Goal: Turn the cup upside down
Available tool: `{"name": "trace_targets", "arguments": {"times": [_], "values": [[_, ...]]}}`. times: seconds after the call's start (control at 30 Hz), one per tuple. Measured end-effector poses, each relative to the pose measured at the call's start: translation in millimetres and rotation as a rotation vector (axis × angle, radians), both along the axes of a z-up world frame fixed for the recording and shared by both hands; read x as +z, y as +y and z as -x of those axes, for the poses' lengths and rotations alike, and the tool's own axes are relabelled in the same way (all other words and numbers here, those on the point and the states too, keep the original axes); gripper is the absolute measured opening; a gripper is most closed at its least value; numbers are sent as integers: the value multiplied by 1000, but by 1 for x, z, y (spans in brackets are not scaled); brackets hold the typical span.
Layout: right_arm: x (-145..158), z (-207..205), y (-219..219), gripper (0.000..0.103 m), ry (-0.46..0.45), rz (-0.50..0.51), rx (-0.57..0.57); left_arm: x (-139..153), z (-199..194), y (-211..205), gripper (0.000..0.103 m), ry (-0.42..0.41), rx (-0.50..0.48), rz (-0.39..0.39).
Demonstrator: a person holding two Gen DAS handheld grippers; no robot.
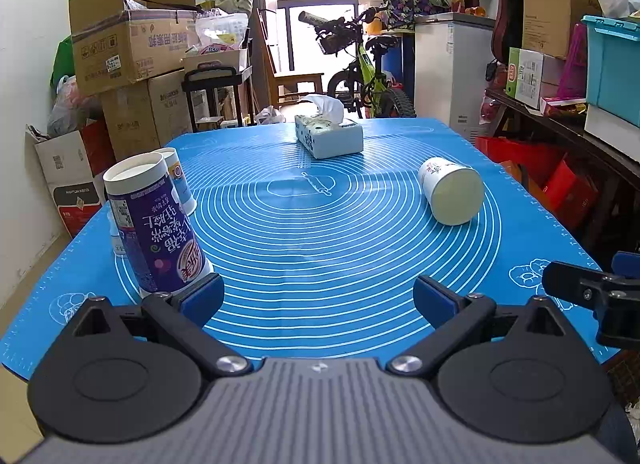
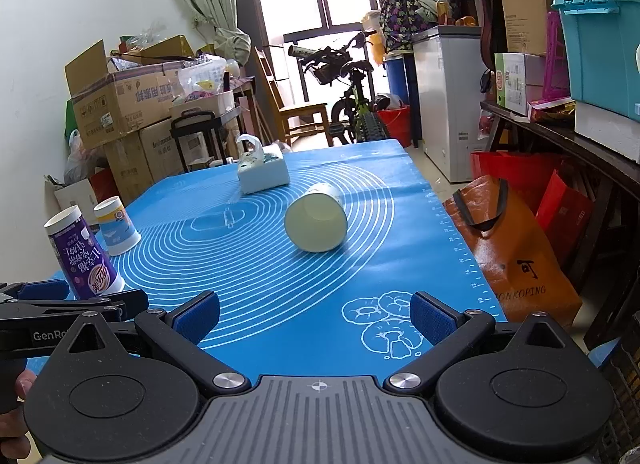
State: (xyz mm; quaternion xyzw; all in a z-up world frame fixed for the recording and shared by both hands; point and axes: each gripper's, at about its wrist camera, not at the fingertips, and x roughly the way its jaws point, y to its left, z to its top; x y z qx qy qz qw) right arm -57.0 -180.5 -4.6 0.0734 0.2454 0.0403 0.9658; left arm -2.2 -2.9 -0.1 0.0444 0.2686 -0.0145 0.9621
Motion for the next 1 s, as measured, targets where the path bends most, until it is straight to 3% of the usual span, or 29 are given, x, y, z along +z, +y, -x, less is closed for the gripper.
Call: {"name": "trace_targets", "arguments": {"times": [1.0], "values": [[0, 1, 2, 100, 0, 1, -1, 4, -1, 4, 100, -5, 5, -1]]}}
